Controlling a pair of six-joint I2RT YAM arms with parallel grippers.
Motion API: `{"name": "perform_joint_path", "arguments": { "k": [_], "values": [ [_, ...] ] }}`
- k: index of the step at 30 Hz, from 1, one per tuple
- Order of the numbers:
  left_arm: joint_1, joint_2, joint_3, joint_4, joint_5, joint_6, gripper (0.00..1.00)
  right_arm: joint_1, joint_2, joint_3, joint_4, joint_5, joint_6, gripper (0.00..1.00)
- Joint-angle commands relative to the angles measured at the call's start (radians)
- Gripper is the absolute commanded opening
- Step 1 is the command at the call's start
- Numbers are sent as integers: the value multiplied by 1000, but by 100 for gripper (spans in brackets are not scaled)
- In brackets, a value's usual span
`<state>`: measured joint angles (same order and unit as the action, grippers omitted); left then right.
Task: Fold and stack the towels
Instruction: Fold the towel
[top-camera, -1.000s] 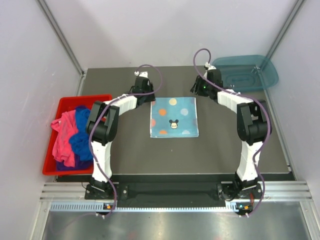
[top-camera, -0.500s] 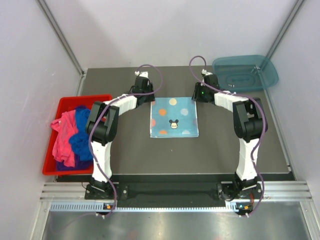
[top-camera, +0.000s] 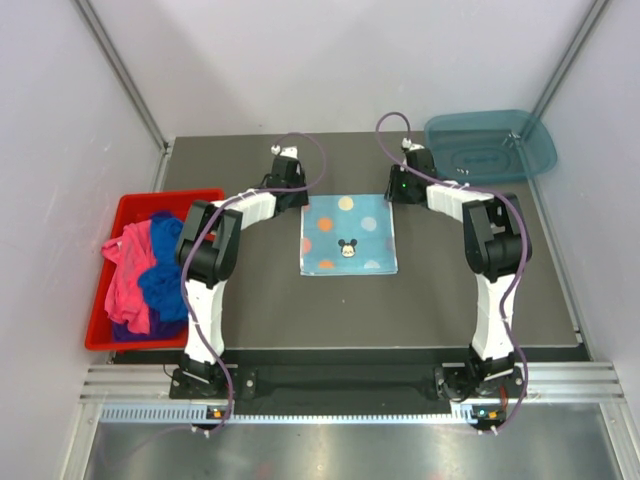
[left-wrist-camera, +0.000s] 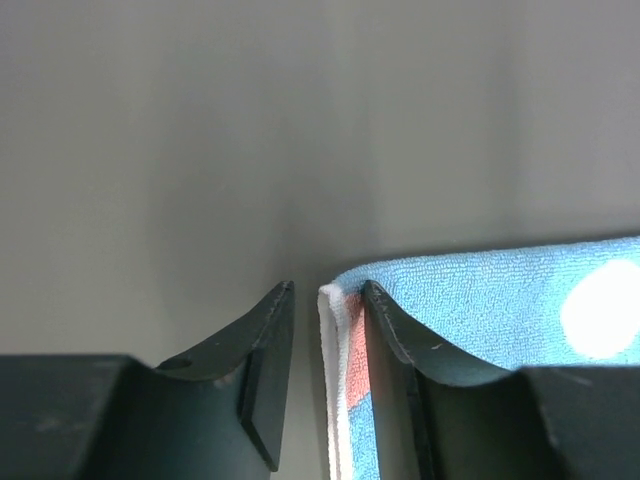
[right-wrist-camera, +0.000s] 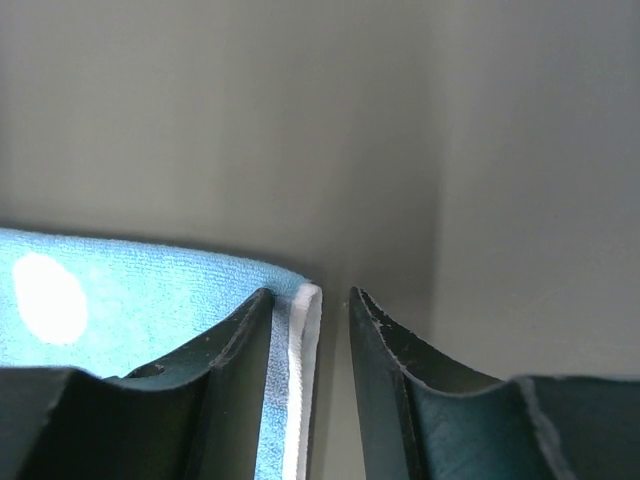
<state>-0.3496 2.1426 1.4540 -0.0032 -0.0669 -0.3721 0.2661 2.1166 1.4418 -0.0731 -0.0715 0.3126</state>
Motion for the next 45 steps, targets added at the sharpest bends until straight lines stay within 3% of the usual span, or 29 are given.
{"name": "perform_joint_path", "arguments": {
  "k": [1, 13, 22, 26, 36, 45],
  "values": [
    [1, 14, 26, 6, -22, -7, 38, 19, 20, 34, -8, 21, -21, 37],
    [1, 34, 22, 8, 15, -34, 26, 22, 22, 29, -5, 18, -26, 24],
    [1, 25, -3, 49, 16, -76, 0, 22, 19, 32, 4, 9, -29, 9],
    [1, 11, -6, 86, -17, -91, 0, 22, 5, 29, 22, 19, -32, 1],
    [1, -53, -26, 264, -54, -79, 0, 21, -66, 28, 167, 50, -40, 0],
    [1, -145, -124, 365, -27, -91, 0, 18, -213, -158, 340, 59, -37, 0]
  ]
}}
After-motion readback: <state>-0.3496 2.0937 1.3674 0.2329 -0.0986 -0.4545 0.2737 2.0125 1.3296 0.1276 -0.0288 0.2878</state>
